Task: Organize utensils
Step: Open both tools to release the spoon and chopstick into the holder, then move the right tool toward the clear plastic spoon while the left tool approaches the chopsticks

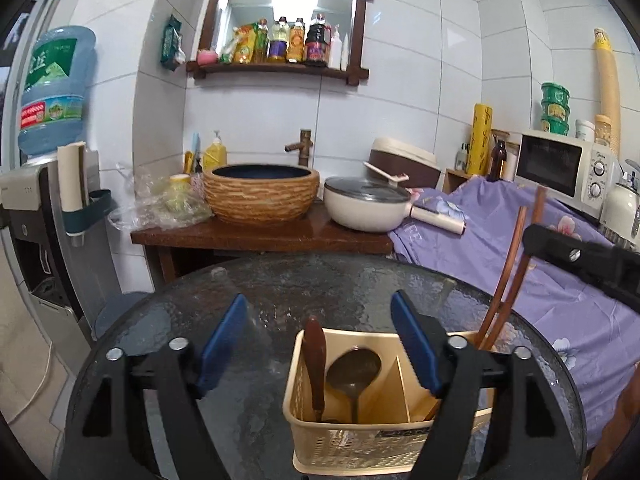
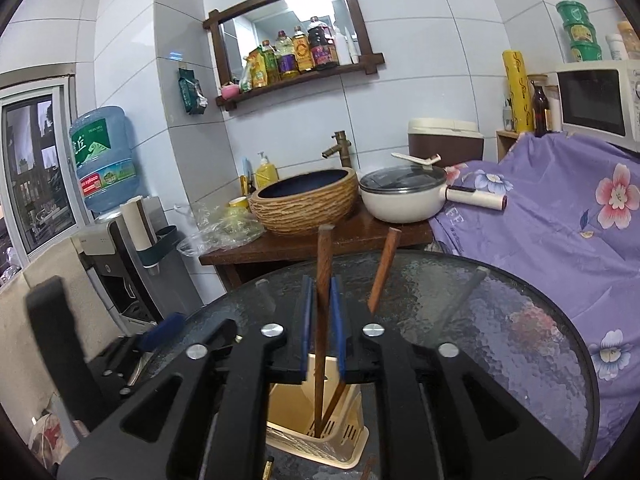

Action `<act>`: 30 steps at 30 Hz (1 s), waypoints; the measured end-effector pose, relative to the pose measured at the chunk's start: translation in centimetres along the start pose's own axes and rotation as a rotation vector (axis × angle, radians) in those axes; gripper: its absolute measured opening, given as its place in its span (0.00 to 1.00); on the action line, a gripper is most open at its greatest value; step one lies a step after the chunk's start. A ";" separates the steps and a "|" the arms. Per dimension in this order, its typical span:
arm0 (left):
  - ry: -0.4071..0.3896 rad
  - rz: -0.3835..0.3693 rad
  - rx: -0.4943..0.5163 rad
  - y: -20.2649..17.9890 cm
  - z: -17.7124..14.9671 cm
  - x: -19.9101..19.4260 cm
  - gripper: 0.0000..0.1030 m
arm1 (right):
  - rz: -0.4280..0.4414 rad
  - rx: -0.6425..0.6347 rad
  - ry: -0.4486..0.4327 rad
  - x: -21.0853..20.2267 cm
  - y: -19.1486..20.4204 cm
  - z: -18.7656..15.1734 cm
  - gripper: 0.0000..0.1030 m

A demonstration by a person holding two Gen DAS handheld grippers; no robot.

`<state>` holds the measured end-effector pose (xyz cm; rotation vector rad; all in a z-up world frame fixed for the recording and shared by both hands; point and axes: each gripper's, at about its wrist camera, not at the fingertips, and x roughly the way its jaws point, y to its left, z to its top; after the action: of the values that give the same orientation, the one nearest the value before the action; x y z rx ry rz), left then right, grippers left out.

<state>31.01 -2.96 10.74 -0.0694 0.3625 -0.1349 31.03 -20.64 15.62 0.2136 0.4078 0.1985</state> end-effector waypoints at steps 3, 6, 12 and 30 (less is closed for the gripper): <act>-0.006 -0.008 0.005 0.4 0.0 -1.2 0.77 | -0.009 0.026 -0.018 -0.6 -0.7 -0.5 0.51; -0.017 0.005 0.012 0.9 -0.6 -2.5 0.88 | -0.008 0.015 0.008 -1.2 -0.7 -1.3 0.53; 0.059 0.018 -0.024 3.4 -3.2 -4.7 0.94 | 0.006 -0.015 0.079 -3.0 -0.3 -4.8 0.56; 0.397 0.083 -0.030 6.9 -13.6 -6.0 0.94 | 0.153 -0.240 0.455 -2.6 4.7 -19.0 0.53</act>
<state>21.45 4.14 -0.49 -0.0573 0.7625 -0.0601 20.20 -13.62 0.64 -0.0412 0.8144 0.4469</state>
